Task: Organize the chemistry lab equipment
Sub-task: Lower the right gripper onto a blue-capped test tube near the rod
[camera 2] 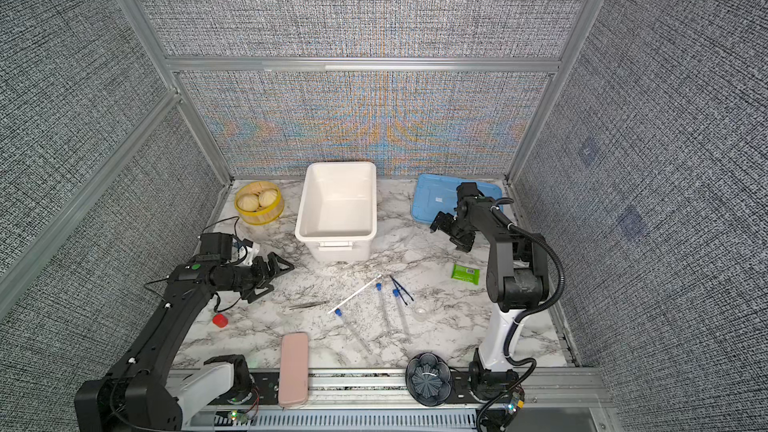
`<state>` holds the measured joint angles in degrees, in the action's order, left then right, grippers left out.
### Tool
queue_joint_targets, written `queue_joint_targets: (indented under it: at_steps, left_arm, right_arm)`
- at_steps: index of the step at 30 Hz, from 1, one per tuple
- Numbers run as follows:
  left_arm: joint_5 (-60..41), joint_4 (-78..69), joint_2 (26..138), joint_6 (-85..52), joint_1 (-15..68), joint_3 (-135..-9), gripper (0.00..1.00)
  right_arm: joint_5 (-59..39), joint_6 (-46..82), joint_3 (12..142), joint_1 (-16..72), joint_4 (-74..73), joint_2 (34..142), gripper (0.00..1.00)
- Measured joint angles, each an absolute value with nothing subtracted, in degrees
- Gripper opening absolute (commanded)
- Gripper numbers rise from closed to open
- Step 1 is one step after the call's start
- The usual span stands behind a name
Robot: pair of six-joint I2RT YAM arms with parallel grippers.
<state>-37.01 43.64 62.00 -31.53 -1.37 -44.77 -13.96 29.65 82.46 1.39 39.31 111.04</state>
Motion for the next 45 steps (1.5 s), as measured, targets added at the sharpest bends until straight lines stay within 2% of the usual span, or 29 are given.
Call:
queue_joint_targets:
  at_steps: [9,16,21,28,37,42,45]
  left_arm:
    - [-35.92,43.48,61.91,-31.55,-1.37,-44.18,0.98]
    - [-35.77,43.48,62.54,-31.55,-1.37,-44.16,0.98]
    - [-35.44,43.48,62.46,-31.55,-1.37,-43.9,0.98]
    - [-35.27,43.46,62.81,-31.53,-1.37,-43.68,0.98]
    - [-35.05,43.44,63.02,-31.51,-1.37,-43.59,0.98]
    - [-35.03,43.44,63.2,-31.51,-1.37,-43.59,0.98]
    - [-35.03,43.44,63.64,-31.48,-1.37,-43.57,0.98]
  right_arm:
    - [-14.7,24.01,87.79,4.05,38.98,115.02,0.97]
    - [-5.52,21.91,94.21,8.73,41.5,119.57,0.97]
    - [-3.25,17.56,94.91,12.01,41.98,120.42,0.96]
    - [-11.35,10.15,94.83,14.26,40.42,120.46,0.91]
    - [-21.67,11.46,89.34,16.47,38.76,117.58,0.89]
    - [-22.85,12.56,87.37,19.14,39.27,115.15,0.89]
    - [-20.25,13.56,87.11,18.61,40.42,111.92,0.89]
